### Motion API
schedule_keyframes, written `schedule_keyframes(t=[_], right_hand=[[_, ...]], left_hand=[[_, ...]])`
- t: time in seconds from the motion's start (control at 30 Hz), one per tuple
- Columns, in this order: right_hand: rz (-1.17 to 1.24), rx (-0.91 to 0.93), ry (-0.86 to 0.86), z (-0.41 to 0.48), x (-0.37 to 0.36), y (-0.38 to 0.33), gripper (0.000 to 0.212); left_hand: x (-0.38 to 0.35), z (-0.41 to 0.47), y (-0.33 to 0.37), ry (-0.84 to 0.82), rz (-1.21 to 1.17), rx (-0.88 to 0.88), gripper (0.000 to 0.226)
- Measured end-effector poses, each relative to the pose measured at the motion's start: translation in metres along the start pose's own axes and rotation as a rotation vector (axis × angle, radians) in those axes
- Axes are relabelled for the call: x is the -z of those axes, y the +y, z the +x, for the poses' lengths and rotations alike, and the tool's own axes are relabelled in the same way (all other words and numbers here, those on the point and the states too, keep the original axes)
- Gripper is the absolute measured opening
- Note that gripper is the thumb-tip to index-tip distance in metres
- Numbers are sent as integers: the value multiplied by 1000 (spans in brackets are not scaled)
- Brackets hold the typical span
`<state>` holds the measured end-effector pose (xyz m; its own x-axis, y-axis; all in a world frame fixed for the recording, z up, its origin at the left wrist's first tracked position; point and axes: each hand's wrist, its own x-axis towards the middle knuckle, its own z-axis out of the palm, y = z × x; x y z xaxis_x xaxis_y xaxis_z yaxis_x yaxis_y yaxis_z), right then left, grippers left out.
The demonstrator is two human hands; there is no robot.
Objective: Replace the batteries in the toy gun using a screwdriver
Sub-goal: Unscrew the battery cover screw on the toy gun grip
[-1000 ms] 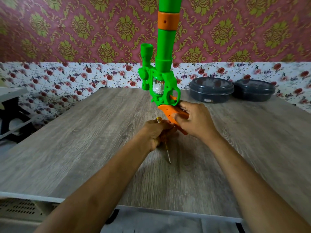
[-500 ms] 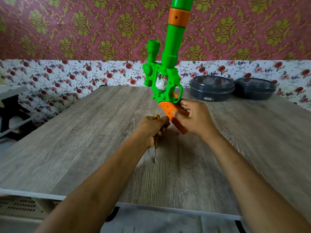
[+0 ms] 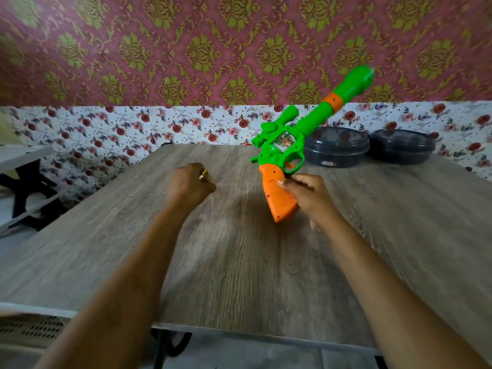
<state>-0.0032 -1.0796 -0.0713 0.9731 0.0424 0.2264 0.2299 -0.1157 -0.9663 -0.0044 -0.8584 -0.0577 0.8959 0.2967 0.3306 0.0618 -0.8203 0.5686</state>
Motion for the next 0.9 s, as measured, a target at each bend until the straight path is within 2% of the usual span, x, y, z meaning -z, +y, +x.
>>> schedule_keyframes(t=[0.03,0.17,0.27,0.37,0.43,0.57,0.73,0.83,0.9], right_hand=[[58,-29,10,-1,0,-1,3],[156,-86,36,-3,0,-2,2],[172,-92,24,-1,0,0,3],[178,-77,23,2,1,4,23],[183,-77,17,4,0,5,22],[218,-111,21,7,0,10,19],[246,-179,5,6,2,10,2],[279,-197,19,6,4,12,3],[282,-193,33,5,4,12,13]], left_hand=[[3,7,-3,-26,25,-15,10],[4,25,-27,-119,169,-38,14],[-2,32,-39,-133,187,-67,13],[-9,36,-41,-139,192,-117,12],[-12,39,-43,-133,196,-138,12],[-12,41,-49,-157,152,-151,10],[5,35,-53,-56,23,-139,12],[15,31,-41,-10,-8,-136,12],[19,26,-26,-4,-70,-157,16]])
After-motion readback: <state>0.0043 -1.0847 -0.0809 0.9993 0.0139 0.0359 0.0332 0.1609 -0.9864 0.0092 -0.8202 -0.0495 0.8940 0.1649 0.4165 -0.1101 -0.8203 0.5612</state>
